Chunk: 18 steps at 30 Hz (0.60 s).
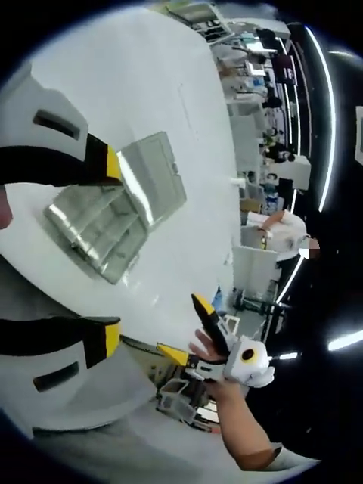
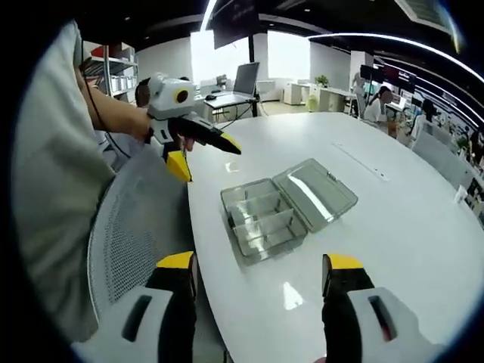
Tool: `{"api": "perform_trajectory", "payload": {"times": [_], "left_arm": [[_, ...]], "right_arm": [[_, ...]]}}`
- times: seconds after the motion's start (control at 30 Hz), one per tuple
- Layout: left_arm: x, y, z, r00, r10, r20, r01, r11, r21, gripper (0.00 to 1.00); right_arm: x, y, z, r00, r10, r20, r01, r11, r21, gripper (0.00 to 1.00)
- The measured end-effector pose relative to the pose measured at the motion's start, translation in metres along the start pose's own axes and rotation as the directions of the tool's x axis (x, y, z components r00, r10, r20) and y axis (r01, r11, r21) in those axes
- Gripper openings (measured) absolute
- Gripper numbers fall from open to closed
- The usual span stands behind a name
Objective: Insert the divider into the dual guide fixture by aligning both edges with the guide slots and pushing it downward to the bottom, including one-sided entry, uneven engagement, binding, and posture correction.
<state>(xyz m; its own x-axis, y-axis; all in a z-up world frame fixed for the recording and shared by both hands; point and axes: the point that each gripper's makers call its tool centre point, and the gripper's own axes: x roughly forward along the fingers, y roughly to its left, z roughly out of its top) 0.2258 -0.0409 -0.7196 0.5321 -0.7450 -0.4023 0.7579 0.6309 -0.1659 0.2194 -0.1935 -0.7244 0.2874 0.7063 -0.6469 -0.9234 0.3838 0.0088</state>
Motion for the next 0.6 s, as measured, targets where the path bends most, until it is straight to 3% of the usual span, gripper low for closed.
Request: {"api": "perform_trajectory", "payload": {"times": [0.27,0.6], "left_arm": [[0.0,-0.007,0.002,1.0,-0.003,0.013,0.003,0.999,0.041,0.7],[-0.001,-0.006,0.004,0.999,0.006,0.032,-0.007,1.0,0.031,0.71]], "right_arm": [[-0.01,-0.018,-0.034,0.996,-0.022,-0.086,0.019,0.999,-0.037,0.62],[-0.023,-0.034,-0.066,0.987,-0.048,-0.154,0.039,0.997,-0.063,0.61]]}}
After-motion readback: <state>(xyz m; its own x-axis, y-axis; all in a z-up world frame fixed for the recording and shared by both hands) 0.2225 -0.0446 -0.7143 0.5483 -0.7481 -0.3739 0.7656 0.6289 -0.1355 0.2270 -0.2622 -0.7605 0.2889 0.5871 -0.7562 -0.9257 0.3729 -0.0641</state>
